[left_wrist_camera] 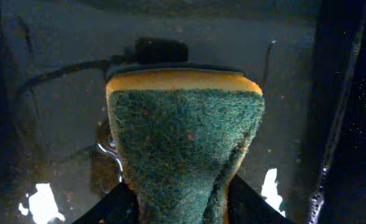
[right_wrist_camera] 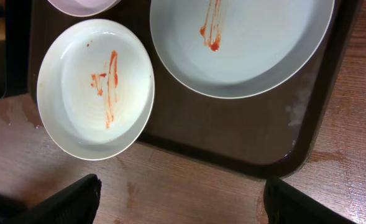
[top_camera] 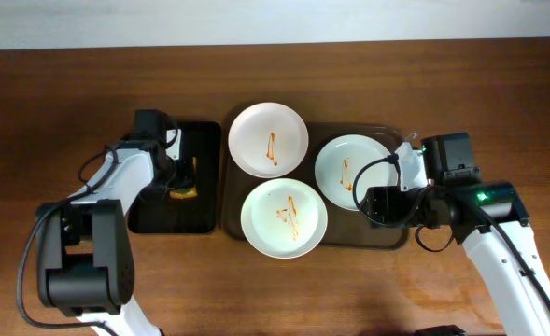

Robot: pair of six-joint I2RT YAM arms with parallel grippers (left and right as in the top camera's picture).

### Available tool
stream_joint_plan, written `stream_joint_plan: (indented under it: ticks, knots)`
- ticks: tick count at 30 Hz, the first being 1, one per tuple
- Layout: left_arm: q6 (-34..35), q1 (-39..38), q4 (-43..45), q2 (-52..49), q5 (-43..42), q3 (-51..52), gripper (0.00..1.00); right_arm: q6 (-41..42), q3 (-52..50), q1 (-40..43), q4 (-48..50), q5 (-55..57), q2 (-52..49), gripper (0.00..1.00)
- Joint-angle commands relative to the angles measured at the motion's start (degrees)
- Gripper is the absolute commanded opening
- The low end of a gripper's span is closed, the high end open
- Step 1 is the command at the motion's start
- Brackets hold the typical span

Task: Clean dirty plates on tray and stack at the side

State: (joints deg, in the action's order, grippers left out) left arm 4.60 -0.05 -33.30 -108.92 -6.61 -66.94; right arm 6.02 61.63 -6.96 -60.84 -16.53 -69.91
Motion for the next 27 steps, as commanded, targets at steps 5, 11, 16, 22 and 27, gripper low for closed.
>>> stream_joint_plan:
  ticks: [5, 11, 16, 22, 27]
  knots:
    - [0.1, -0.8, -2.0, -0.3, 1.1, -4.5, 0.41, 0.3, 1.1, -0.5, 0.2, 0.7, 0.6, 0.85]
    - [0.1, -1.8, -4.3, -0.4, 2.1, -4.2, 0.33, 0.3, 1.1, -0.5, 0.2, 0.7, 0.6, 0.85]
    - [0.1, -1.8, -4.2, -1.2, 2.2, -2.5, 0.17, 0.3, 1.1, -0.5, 0.2, 0.7, 0.6, 0.85]
    - [0.1, -1.8, -4.1, -4.3, 3.2, -2.4, 0.04, 0.3, 1.1, -0.5, 0.2, 0.7, 0.6, 0.85]
    - [0.1, -1.7, -4.8, -4.4, 3.2, -4.7, 0.00, 0.3, 1.1, -0.5, 0.2, 0.7, 0.6, 0.85]
